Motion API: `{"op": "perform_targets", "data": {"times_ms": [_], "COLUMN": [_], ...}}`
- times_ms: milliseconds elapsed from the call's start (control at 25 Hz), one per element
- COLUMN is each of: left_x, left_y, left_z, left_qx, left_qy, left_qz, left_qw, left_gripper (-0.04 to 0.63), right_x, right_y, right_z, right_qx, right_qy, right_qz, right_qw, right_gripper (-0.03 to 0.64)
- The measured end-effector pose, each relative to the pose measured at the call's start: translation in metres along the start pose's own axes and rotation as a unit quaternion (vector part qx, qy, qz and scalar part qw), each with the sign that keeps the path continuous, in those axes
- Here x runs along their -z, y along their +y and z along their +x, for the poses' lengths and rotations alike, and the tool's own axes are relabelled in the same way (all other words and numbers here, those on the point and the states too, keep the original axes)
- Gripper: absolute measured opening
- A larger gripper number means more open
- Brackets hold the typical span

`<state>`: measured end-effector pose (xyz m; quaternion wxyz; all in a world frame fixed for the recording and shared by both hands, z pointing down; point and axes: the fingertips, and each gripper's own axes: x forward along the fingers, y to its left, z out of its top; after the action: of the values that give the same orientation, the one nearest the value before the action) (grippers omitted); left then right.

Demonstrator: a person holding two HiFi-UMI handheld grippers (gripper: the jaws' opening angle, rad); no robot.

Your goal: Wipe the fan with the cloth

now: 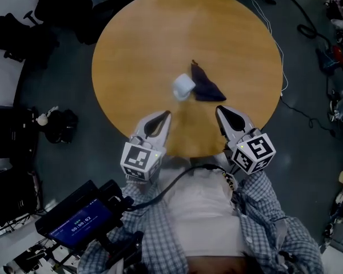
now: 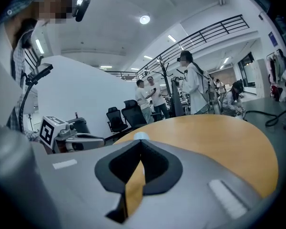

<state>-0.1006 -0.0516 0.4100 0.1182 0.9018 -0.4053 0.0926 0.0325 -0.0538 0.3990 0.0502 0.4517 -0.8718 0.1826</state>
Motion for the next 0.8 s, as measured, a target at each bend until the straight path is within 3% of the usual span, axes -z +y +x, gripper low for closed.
{"op": "perform_targets", "data": {"times_ms": [120, 280, 520, 800], "left_x": [0.008, 0.016, 0.044, 0.089], "left_y": [0.007, 0.005, 0.022, 0.034], "left_z": [0.014, 0.032, 0.056, 0.096], "left_qx": [0.005, 0.008, 0.002, 0.018], "left_qy": [0.004, -0.007, 0.008, 0.046], "left_qz": [-0.007, 0.019, 0.024, 0.037], "left_qw": [1.0000, 0.9998, 0.9997, 0.9981], "left_gripper": [0.000, 0.000, 0.000, 0.131], "right_x": [0.002, 0.006, 0.012, 0.031], "right_y": [-0.007, -0.025, -0.042, -0.062], "right_z": [0.010, 0.013, 0.031, 0.047], "right_qx": [-0.001, -0.008, -0.021, -0.027], "right_qy": [0.014, 0.038, 0.065, 0.092], "right_qz": [-0.004, -0.004, -0.007, 0.003], "right_qw": [1.000, 0.999, 0.998, 0.995], "right_gripper": [0.003, 0.003, 0.003, 0.003]}}
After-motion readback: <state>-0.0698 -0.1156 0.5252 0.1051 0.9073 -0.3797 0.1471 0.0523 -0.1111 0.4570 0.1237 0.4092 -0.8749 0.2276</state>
